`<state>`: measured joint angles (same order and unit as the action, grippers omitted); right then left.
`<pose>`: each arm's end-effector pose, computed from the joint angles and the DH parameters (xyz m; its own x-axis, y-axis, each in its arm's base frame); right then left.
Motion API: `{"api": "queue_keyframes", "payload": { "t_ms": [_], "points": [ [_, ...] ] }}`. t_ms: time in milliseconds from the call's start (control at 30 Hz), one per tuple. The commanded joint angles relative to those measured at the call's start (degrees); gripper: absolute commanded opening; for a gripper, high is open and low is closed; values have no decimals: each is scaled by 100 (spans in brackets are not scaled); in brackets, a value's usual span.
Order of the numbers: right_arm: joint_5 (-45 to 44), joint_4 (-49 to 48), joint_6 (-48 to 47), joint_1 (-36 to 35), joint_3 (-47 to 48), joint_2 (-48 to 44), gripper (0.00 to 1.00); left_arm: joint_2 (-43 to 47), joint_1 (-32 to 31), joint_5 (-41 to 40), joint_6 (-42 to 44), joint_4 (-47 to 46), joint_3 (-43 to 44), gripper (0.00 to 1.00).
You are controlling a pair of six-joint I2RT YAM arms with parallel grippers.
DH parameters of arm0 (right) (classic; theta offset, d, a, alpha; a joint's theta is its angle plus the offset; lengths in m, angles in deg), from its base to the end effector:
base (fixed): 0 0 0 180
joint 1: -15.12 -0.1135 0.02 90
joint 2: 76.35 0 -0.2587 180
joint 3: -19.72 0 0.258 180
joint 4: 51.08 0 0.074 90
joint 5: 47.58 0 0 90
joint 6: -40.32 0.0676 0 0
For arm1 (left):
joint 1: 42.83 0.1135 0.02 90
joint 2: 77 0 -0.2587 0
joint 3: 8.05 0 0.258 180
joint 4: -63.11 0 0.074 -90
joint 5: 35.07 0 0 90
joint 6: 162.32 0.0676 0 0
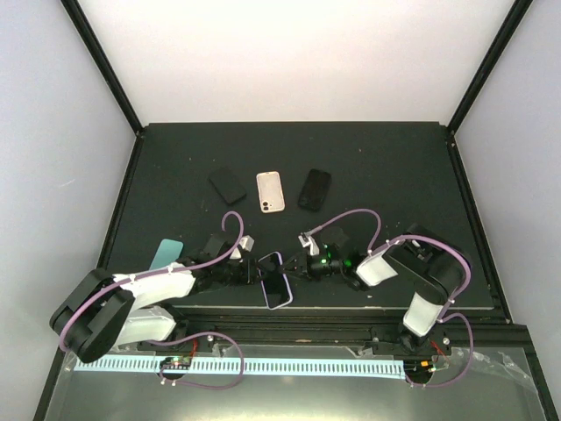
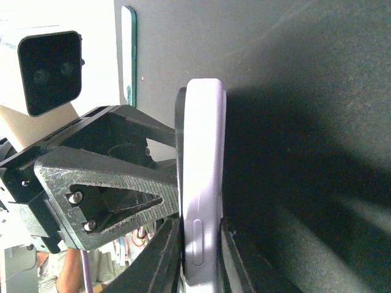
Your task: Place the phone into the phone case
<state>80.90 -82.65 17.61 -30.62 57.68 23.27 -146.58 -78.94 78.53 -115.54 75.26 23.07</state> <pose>0.1761 0.2410 0.0779 -0.9989 0.0097 -0.0463 -0.0387 0.3933 0.9186 0.1602 -0.1504 0.0904 -0.9654 -0.0725 -0.2506 0.1156 0.7423 -0.6600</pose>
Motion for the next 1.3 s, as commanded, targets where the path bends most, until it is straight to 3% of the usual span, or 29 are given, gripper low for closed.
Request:
{"api": "queue_keyframes", "payload": {
  "t_ms": [0,133,267,367,467,600,700,1000,1267],
  "points": [
    [66,236,-266,-42,183,-275,24,-24,-15,-168,55,299,0,43],
    [-45,872,-597,-49,464,-286,22,-128,-16,-85,10,144,-1,42],
    [-428,1718,-1318,-33,687,-563,8,12,28,219,-82,-9,-14,41],
    [-445,1835,-1395,72,707,-858,5,451,156,506,-158,4,-62,51],
    [-342,1374,-1036,330,419,-1177,5,1152,333,937,-288,-150,-223,58],
    [19,28,-333,509,-4,-1521,3,2155,525,1529,-447,-272,-448,76],
    [197,-533,88,518,-20,-1750,3,2806,615,1677,-627,-234,-505,80],
    [224,-882,542,516,21,-2688,3,3448,686,2221,-1869,-1654,-792,74],
    [374,-779,619,498,-88,-3166,6,3365,688,2463,-2689,-3274,-961,60]
  ]
}}
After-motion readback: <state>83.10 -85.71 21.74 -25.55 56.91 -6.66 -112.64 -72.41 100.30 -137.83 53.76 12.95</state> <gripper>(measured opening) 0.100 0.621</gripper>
